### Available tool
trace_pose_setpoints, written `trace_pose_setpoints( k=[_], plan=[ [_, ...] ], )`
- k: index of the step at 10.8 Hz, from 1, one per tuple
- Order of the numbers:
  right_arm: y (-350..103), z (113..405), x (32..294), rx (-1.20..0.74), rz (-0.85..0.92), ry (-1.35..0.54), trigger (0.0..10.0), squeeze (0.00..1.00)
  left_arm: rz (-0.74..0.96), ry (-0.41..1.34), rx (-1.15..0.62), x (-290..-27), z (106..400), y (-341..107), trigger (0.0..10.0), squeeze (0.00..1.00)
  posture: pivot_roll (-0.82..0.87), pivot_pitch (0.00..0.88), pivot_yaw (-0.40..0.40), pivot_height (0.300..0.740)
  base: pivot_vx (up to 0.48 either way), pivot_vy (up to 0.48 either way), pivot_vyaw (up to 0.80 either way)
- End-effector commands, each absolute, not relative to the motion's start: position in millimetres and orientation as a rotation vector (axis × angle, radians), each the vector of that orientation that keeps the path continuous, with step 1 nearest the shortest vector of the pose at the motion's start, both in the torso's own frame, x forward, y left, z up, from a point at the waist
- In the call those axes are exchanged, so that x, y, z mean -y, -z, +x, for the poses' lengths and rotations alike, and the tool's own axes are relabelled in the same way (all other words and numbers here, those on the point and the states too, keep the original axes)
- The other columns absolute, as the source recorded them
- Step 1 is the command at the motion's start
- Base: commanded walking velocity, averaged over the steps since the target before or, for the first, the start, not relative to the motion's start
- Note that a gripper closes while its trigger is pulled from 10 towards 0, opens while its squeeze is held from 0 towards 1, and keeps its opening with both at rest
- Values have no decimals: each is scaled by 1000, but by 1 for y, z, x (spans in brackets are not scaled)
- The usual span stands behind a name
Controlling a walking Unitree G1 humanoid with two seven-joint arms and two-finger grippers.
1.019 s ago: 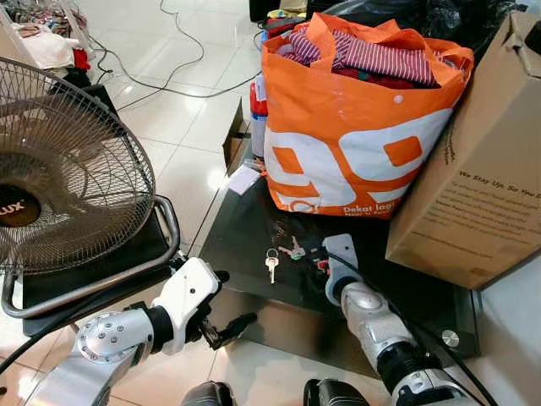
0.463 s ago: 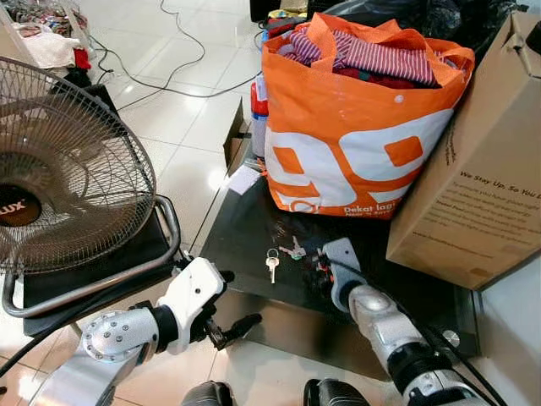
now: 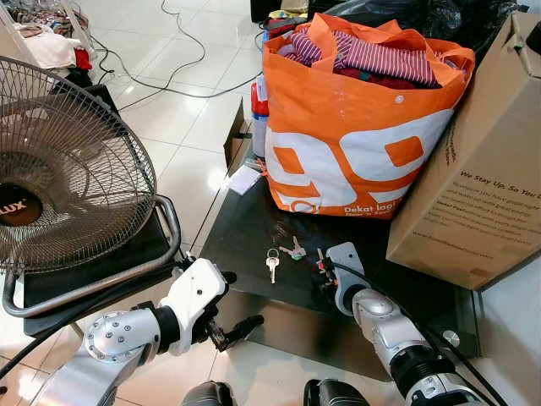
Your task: Hang keys on a hook
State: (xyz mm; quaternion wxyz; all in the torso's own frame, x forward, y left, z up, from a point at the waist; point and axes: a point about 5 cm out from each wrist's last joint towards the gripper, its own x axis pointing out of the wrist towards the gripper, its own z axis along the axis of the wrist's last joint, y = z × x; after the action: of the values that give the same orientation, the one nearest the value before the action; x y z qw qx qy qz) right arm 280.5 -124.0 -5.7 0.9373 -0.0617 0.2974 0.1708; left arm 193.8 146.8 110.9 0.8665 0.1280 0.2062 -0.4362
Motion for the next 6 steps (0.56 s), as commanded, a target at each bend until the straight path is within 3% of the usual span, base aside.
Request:
trace_pose_setpoints(
  k=[1,4,6],
  plan=[
    [5,281,126,-607,-119,-335,2980,0,266,932,-437,-146,192,-110,10000,0,-22,113,10,740,0,0,0],
    [6,281,127,-609,-115,-327,1176,0,269,926,-436,-147,193,-110,10000,0,-20,112,7,740,0,0,0],
    [6,281,128,-612,-113,-322,941,0,269,923,-437,-147,192,-110,10000,0,-17,113,4,740,0,0,0]
  ],
)
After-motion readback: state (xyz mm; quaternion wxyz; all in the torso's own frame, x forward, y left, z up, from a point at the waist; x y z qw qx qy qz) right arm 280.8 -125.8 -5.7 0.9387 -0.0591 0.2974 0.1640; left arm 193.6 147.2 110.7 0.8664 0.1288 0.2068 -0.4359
